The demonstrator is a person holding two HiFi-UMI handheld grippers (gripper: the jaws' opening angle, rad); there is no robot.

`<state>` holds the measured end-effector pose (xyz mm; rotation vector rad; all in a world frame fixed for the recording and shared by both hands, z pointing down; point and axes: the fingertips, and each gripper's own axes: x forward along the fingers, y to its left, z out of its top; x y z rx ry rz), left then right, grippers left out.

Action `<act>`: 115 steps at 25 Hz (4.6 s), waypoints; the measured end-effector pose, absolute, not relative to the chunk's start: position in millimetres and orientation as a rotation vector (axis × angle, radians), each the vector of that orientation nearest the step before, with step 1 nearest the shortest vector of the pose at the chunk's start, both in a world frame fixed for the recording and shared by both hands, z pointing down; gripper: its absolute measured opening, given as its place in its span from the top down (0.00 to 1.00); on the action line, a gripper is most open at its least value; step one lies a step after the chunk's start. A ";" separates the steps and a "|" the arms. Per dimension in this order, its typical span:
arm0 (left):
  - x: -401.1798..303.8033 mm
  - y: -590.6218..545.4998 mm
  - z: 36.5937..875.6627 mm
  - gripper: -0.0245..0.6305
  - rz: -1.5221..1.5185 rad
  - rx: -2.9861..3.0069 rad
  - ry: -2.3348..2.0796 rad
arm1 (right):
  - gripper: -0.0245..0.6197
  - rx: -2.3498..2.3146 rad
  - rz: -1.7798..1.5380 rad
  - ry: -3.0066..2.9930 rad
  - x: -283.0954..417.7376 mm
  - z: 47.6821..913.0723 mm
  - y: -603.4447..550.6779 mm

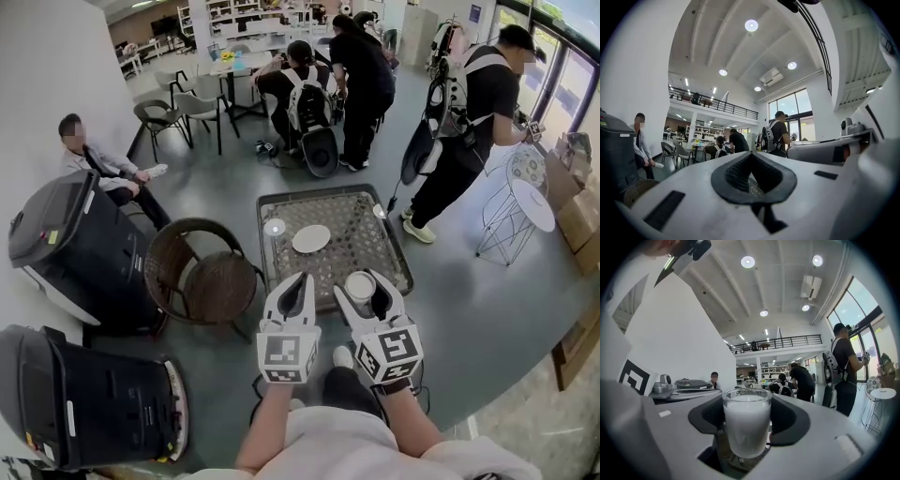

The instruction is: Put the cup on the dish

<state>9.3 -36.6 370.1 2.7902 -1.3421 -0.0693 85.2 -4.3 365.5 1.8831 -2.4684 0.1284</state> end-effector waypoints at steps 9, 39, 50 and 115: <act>34.5 -90.6 401.8 0.96 -0.048 2.684 -1.458 | 0.55 1.777 0.199 -2.538 117.1 394.5 -70.9; 87.1 -274.7 641.7 0.96 0.259 2.303 -1.555 | 0.55 1.440 0.403 -2.488 168.9 675.6 -312.8; 77.1 -307.6 698.5 0.96 0.271 2.221 -1.554 | 0.55 1.332 0.385 -2.455 136.4 760.2 -362.0; -81.5 -76.9 363.0 0.96 -0.146 2.644 -1.633 | 0.96 1.846 -0.013 -2.555 11.1 360.3 -61.5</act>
